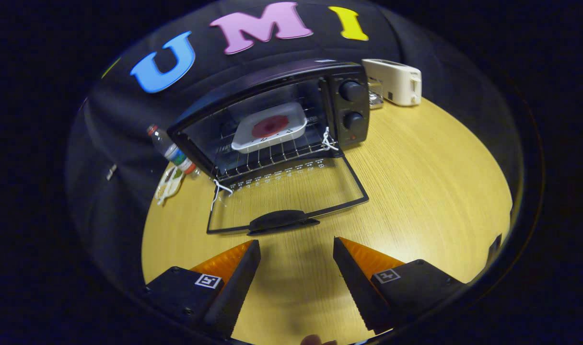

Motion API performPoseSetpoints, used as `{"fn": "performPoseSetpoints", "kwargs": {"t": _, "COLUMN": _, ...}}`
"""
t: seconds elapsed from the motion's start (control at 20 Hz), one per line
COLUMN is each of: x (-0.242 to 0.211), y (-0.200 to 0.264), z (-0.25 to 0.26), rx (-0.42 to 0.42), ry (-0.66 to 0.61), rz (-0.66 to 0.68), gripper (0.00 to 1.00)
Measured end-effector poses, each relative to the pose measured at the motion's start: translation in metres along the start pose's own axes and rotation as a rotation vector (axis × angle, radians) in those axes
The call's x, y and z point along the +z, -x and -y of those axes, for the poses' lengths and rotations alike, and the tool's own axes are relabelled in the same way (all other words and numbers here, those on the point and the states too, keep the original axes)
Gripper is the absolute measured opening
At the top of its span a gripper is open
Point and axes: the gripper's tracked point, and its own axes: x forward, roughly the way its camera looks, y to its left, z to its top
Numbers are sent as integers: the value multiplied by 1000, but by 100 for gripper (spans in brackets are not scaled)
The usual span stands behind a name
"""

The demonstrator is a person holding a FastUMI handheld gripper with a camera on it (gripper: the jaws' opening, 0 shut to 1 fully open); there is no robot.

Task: Open the toaster oven, put the food inside, and close the toaster oven door.

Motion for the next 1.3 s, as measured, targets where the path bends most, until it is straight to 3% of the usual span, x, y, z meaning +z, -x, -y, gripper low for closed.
{"fn": "performPoseSetpoints", "kwargs": {"t": 0.45, "x": -29, "y": -47, "z": -10, "rx": -51, "ry": 41, "rz": -122, "gripper": 99}}
{"fn": "performPoseSetpoints", "kwargs": {"t": 0.8, "x": -21, "y": -67, "z": -9, "rx": -88, "ry": 42, "rz": -139, "gripper": 99}}
{"fn": "performPoseSetpoints", "kwargs": {"t": 1.0, "x": -18, "y": -66, "z": -9, "rx": -111, "ry": 129, "rz": -137, "gripper": 99}}
{"fn": "performPoseSetpoints", "kwargs": {"t": 1.3, "x": -9, "y": -50, "z": -14, "rx": -92, "ry": 108, "rz": -106, "gripper": 99}}
